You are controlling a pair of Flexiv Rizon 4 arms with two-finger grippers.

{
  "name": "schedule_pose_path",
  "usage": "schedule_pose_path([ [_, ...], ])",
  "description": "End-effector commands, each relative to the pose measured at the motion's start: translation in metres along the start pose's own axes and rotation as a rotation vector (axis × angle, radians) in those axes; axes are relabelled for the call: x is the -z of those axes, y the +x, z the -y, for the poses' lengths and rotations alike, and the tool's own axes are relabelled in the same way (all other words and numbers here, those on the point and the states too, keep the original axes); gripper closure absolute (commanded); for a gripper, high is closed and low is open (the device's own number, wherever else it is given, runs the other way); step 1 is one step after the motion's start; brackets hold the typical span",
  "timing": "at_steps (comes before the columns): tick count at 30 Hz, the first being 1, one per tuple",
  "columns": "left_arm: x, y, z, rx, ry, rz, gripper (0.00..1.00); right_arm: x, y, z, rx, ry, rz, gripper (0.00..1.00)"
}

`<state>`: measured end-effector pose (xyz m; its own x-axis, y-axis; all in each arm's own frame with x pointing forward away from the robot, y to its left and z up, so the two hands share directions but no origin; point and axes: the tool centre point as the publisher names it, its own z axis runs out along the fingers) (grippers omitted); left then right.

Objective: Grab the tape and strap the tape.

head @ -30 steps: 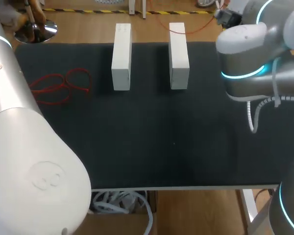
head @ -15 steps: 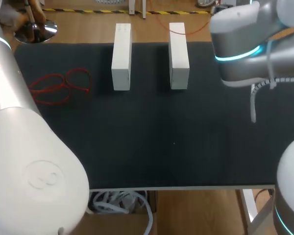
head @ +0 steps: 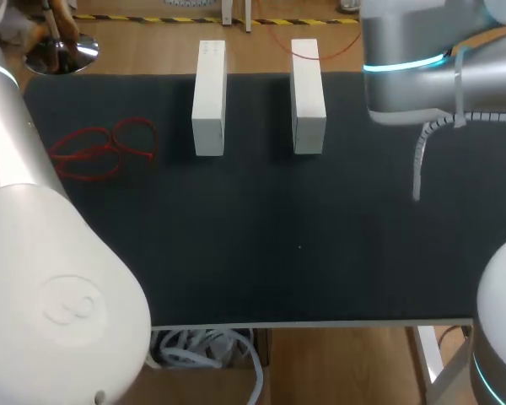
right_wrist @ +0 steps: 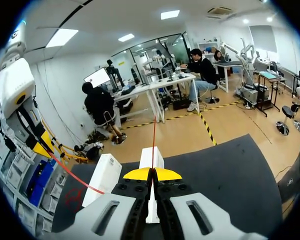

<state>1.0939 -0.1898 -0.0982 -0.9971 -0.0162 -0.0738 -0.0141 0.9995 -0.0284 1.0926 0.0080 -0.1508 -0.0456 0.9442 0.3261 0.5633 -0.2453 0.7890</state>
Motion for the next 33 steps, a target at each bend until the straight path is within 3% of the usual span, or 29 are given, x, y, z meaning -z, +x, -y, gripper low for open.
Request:
schedule_pose_path([
  [1, 0.001, 0.000, 0.001, 0.002, -0.005, -0.002, 1.00, 0.002, 0.002, 0.000, 0.051, 0.012, 0.015, 1.00],
  [2, 0.001, 0.000, 0.001, 0.002, -0.005, -0.002, 1.00, 0.002, 0.003, 0.003, 0.127, 0.011, 0.078, 1.00],
  [5, 0.001, 0.000, 0.001, 0.002, -0.005, -0.002, 1.00, 0.004, 0.006, 0.005, 0.346, -0.038, 0.130, 1.00],
  [9, 0.001, 0.000, 0.001, 0.002, -0.005, -0.002, 1.00, 0.006, 0.009, 0.006, 0.520, 0.004, 0.220, 1.00],
  [14, 0.001, 0.000, 0.001, 0.002, -0.005, -0.002, 1.00, 0.008, 0.009, 0.005, 0.682, -0.063, 0.270, 1.00],
  [16, 0.001, 0.000, 0.001, 0.002, -0.005, -0.002, 1.00, 0.009, 0.009, 0.005, 0.701, -0.079, 0.233, 1.00],
  [25, 0.001, 0.000, 0.001, 0.002, -0.005, -0.002, 1.00, 0.012, 0.014, 0.001, 0.864, -0.171, 0.237, 1.00],
  [33, 0.001, 0.000, 0.001, 0.002, -0.005, -0.002, 1.00, 0.012, 0.016, 0.004, 0.845, -0.093, 0.284, 1.00],
])
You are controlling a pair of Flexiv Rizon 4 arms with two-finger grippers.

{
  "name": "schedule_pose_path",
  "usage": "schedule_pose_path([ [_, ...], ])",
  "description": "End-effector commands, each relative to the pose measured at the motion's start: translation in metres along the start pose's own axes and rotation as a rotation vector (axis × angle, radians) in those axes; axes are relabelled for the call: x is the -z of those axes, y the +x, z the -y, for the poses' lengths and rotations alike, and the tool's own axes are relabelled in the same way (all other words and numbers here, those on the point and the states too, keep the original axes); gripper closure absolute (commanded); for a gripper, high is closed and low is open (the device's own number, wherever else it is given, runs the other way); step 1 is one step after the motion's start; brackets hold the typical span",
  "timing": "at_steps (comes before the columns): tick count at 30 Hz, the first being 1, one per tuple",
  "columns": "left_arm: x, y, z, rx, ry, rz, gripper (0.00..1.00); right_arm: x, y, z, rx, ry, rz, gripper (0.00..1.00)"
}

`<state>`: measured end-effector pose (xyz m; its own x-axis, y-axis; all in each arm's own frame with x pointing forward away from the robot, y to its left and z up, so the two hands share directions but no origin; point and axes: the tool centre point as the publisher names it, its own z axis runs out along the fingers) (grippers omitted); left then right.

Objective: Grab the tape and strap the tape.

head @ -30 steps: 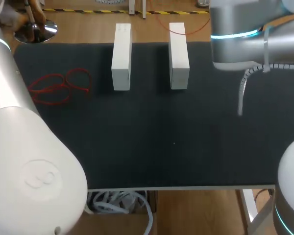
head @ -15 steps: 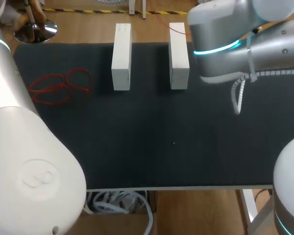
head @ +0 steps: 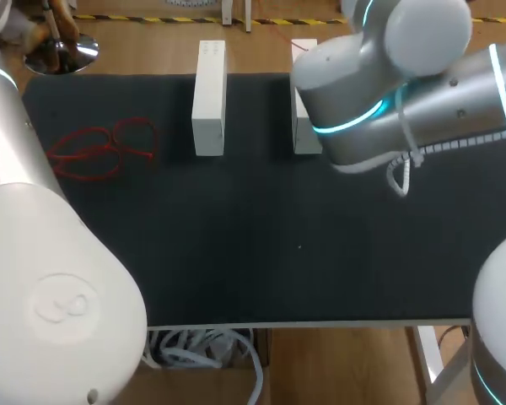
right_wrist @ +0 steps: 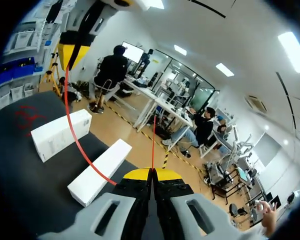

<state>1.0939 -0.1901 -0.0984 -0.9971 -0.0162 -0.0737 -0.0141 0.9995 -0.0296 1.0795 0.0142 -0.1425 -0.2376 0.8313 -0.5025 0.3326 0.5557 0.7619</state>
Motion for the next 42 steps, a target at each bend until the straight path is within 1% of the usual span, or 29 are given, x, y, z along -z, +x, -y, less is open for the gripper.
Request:
schedule_pose_path([
  [1, 0.001, 0.000, 0.001, 0.002, -0.006, -0.002, 1.00, 0.000, 0.005, -0.004, -0.004, 0.047, 0.040, 1.00],
  [4, 0.001, 0.000, 0.001, 0.002, -0.006, -0.002, 1.00, 0.000, 0.006, -0.006, -0.037, 0.065, 0.040, 1.00],
  [6, 0.001, 0.000, 0.001, 0.002, -0.006, -0.002, 1.00, 0.001, 0.005, -0.009, -0.050, 0.080, 0.024, 1.00],
  [8, 0.001, 0.000, 0.001, 0.002, -0.006, -0.002, 1.00, 0.001, 0.004, -0.010, -0.043, 0.079, 0.024, 1.00],
  [14, 0.001, 0.000, 0.001, 0.002, -0.006, -0.002, 1.00, -0.001, 0.001, -0.013, 0.003, 0.121, 0.008, 1.00],
  [19, 0.001, 0.000, 0.001, 0.002, -0.006, -0.002, 1.00, -0.005, -0.001, -0.013, 0.087, 0.125, -0.031, 1.00],
  [20, 0.001, 0.000, 0.001, 0.002, -0.006, -0.002, 1.00, -0.005, -0.001, -0.012, 0.086, 0.130, -0.028, 1.00],
  [23, 0.001, 0.000, 0.001, 0.002, -0.006, -0.002, 1.00, -0.007, -0.002, -0.011, 0.149, 0.101, -0.023, 1.00],
  [25, 0.001, 0.000, 0.001, 0.002, -0.006, -0.002, 1.00, -0.008, -0.002, -0.011, 0.195, 0.067, 0.008, 1.00],
  [26, 0.001, 0.000, 0.001, 0.002, -0.006, -0.002, 1.00, -0.008, -0.003, -0.010, 0.199, 0.067, 0.014, 1.00],
  [28, 0.001, 0.000, 0.001, 0.002, -0.006, -0.002, 1.00, -0.010, -0.005, -0.009, 0.276, 0.003, 0.075, 1.00],
  [30, 0.001, 0.000, 0.001, 0.002, -0.006, -0.002, 1.00, -0.009, -0.007, -0.009, 0.297, -0.007, 0.091, 1.00],
  [32, 0.001, 0.000, 0.001, 0.002, -0.006, -0.002, 1.00, -0.009, -0.008, -0.008, 0.327, -0.036, 0.125, 1.00],
  [33, 0.001, 0.000, 0.001, 0.002, -0.006, -0.002, 1.00, -0.010, -0.009, -0.008, 0.339, -0.040, 0.126, 1.00],
  [39, 0.001, 0.000, 0.001, 0.002, -0.006, -0.002, 1.00, -0.012, -0.011, -0.005, 0.335, -0.041, 0.148, 1.00],
  [40, 0.001, 0.000, 0.001, 0.002, -0.006, -0.002, 1.00, -0.013, -0.011, -0.005, 0.323, -0.038, 0.147, 1.00],
  [42, 0.001, 0.000, 0.001, 0.002, -0.006, -0.002, 1.00, -0.012, -0.010, -0.008, 0.258, -0.044, 0.137, 1.00],
])
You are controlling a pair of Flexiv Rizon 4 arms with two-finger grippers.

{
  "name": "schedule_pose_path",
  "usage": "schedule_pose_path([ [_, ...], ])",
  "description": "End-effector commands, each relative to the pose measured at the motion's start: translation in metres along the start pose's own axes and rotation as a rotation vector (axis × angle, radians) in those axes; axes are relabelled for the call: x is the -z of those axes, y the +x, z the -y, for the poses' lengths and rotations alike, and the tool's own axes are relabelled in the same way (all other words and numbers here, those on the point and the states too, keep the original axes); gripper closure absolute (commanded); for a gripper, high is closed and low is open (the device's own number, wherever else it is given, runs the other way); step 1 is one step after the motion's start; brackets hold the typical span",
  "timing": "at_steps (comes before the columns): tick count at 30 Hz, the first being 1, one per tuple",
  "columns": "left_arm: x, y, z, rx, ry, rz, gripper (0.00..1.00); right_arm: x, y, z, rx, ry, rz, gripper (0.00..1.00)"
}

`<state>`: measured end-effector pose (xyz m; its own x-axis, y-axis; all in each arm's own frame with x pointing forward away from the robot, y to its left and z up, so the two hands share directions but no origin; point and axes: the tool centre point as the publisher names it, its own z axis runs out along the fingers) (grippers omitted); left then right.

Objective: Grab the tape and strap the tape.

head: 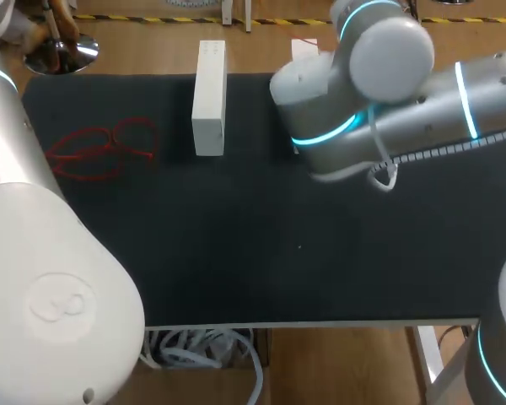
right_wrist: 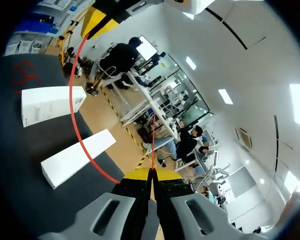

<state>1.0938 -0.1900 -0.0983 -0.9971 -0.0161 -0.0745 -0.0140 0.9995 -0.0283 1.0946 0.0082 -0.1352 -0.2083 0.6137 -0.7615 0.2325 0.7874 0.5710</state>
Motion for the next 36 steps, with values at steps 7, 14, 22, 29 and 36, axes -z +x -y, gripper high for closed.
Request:
schedule_pose_path([
  [7, 0.001, 0.000, 0.001, 0.002, -0.005, -0.003, 1.00, -0.001, 0.002, -0.001, -0.059, -0.008, 0.013, 1.00],
  [14, 0.001, 0.000, 0.001, 0.002, -0.005, -0.003, 1.00, -0.001, 0.002, -0.001, -0.059, -0.008, 0.013, 1.00],
  [22, 0.001, 0.000, 0.001, 0.002, -0.005, -0.003, 1.00, -0.001, 0.002, -0.001, -0.059, -0.008, 0.013, 1.00],
  [29, 0.001, 0.000, 0.001, 0.002, -0.005, -0.003, 1.00, -0.002, 0.001, -0.009, -0.026, -0.003, 0.030, 1.00],
  [36, 0.001, 0.000, 0.001, 0.002, -0.005, -0.003, 1.00, -0.004, 0.000, -0.026, 0.074, 0.002, 0.108, 1.00],
])
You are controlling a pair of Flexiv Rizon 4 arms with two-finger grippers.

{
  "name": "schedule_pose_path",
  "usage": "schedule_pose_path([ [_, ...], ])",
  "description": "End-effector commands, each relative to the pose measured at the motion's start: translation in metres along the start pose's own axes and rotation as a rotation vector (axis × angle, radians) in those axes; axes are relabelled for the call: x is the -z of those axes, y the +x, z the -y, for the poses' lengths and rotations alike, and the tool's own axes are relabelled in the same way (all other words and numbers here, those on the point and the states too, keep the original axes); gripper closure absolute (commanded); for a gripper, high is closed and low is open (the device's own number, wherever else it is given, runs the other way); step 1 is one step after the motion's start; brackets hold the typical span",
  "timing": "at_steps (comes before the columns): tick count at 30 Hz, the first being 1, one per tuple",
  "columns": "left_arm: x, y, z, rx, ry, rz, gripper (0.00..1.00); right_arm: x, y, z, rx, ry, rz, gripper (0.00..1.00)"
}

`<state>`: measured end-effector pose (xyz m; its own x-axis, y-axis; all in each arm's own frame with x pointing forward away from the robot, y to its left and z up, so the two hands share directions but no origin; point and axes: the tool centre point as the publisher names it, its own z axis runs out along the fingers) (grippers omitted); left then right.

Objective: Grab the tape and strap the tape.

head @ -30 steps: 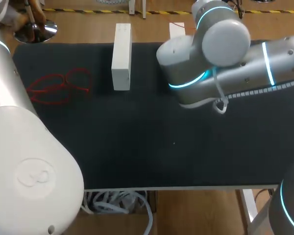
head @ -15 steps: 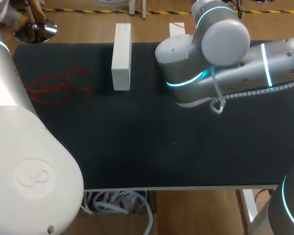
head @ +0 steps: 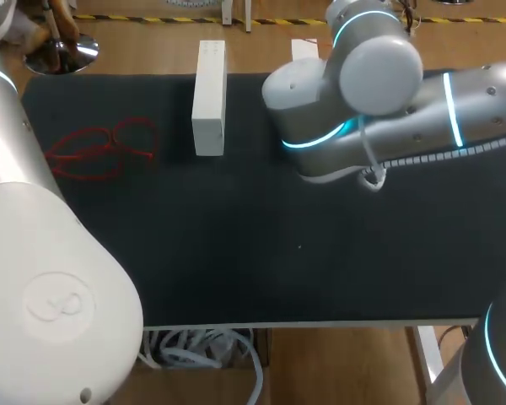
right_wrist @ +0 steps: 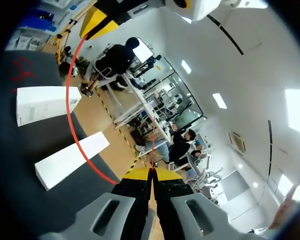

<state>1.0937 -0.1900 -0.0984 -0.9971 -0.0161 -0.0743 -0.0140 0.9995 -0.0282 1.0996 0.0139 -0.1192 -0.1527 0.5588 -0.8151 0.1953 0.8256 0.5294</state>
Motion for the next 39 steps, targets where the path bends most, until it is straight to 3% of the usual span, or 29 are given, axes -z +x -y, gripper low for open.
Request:
schedule_pose_path([
  [1, 0.001, 0.000, 0.001, 0.002, -0.004, -0.002, 1.00, -0.004, 0.010, -0.013, 0.028, 0.040, 0.026, 1.00],
  [17, 0.001, 0.000, 0.001, 0.002, -0.004, -0.002, 1.00, -0.004, 0.019, -0.033, 0.112, 0.102, 0.108, 1.00],
  [39, 0.001, 0.000, 0.001, 0.002, -0.004, -0.002, 1.00, -0.002, 0.035, -0.071, 0.242, 0.055, 0.188, 1.00],
])
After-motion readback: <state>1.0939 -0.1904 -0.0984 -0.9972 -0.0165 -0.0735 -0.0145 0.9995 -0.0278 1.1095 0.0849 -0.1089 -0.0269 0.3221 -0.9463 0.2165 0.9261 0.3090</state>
